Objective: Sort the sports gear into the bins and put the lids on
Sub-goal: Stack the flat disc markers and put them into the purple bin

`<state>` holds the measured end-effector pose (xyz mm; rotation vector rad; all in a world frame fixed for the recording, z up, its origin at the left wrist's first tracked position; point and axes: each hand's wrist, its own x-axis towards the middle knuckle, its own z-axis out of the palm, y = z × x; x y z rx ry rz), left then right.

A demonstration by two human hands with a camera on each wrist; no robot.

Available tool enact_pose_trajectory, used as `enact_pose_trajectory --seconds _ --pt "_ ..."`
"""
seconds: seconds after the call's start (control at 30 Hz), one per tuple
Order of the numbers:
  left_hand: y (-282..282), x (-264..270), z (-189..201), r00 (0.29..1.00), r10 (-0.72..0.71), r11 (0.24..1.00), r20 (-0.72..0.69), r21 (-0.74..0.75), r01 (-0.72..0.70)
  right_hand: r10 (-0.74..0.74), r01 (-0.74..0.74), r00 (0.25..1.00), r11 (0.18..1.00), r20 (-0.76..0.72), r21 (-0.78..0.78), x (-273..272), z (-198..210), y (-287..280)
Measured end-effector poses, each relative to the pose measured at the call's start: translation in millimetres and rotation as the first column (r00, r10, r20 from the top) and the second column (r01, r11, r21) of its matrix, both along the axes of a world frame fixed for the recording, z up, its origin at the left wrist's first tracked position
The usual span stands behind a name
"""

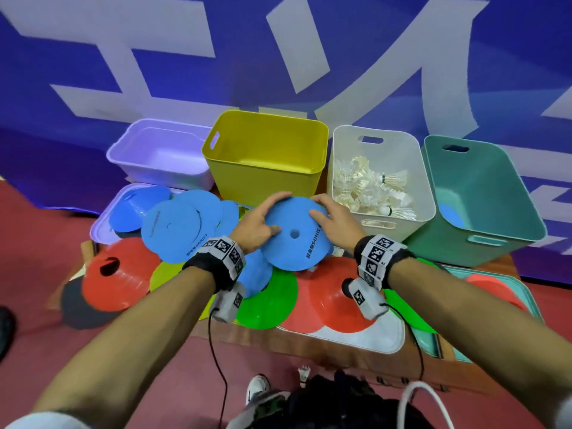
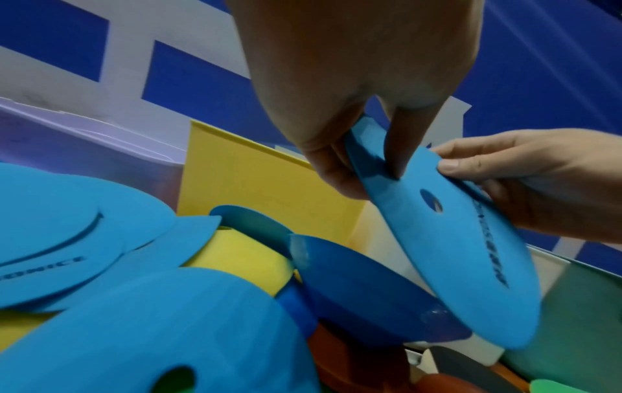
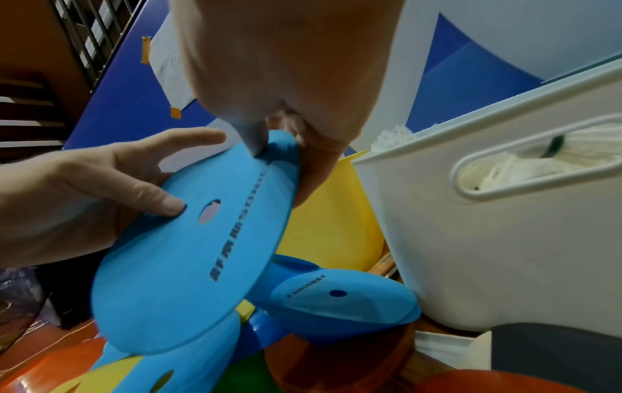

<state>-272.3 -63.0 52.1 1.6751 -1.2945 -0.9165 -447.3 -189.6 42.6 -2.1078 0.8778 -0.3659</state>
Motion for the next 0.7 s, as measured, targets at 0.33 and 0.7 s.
enact_pose_trajectory --seconds 0.33,0.7 --pt "31.0 57.2 -22.8 0.976 0.207 0.966 0.065 0.144 -0.214 0.058 -0.075 0.896 0.997 -0.441 -0.020 19.4 -44.4 -10.9" --pt "33.3 69.1 -42.4 0.978 0.089 0.937 0.190 0.317 -0.147 0.200 -0.122 0.784 0.978 -0.587 0.170 26.9 -67.7 -18.2"
